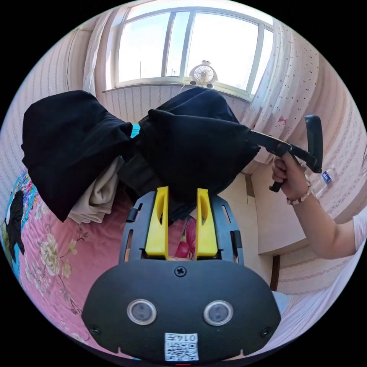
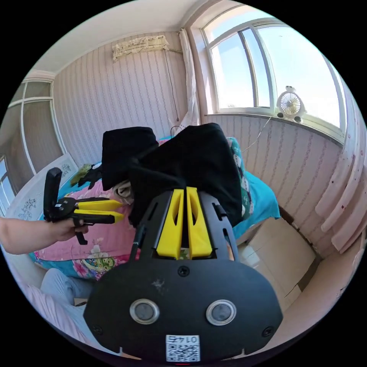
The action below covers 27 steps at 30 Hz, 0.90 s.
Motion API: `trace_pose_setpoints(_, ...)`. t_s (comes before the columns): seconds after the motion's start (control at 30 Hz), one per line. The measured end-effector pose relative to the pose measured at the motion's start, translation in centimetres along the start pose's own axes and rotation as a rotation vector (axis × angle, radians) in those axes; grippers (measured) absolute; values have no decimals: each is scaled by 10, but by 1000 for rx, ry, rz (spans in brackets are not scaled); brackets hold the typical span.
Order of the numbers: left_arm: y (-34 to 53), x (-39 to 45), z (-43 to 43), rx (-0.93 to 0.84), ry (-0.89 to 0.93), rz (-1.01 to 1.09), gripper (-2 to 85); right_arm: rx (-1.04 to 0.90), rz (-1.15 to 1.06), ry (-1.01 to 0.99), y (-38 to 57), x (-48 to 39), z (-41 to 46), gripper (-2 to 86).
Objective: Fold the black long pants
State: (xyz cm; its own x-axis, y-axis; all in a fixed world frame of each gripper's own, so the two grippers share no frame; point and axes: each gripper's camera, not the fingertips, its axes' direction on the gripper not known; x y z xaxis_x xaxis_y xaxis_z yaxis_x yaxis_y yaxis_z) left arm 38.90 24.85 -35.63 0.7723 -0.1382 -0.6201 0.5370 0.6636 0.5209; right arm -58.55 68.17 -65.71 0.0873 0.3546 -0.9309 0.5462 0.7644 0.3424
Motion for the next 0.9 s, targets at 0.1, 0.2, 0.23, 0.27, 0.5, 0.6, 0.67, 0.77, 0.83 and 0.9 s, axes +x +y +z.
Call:
trace_pose_setpoints(0.1,-11,0,13,-39,26,-13,58,63,88,-57,7,35,-22,4)
trace_pose_setpoints(0.2,-16,-7,15,-72,-44,-80,1,118,152,-129,19,56,-36,4)
trace_pose_setpoints(0.23,-15,-13,11,-74,-17,-114,-3,132,163,-144,21,58,-40,4)
trace_pose_setpoints(0.27,-15,-16,7,-71,-3,-129,-5,167,168,-179,26,61,-49,4)
trace_pose_setpoints(0.5,-1,-26,-65,46,-5,-68,-9,289,140,-265,33,57,-88,4)
trace_pose_setpoints(0.6,6,-38,-112,144,51,-93,-9,318,141,-302,33,47,-94,3)
trace_pose_setpoints(0.67,13,-51,-151,230,87,-123,-9,343,114,-335,31,33,-97,3)
trace_pose_setpoints(0.77,33,-73,-227,392,104,-159,-10,369,44,-451,17,0,-97,2)
trace_pose_setpoints(0.83,57,-91,-294,514,60,-170,-10,381,-7,-542,2,-27,-92,2)
trace_pose_setpoints(0.9,82,-106,-350,607,3,-189,-10,385,-88,-678,-24,-74,-78,3)
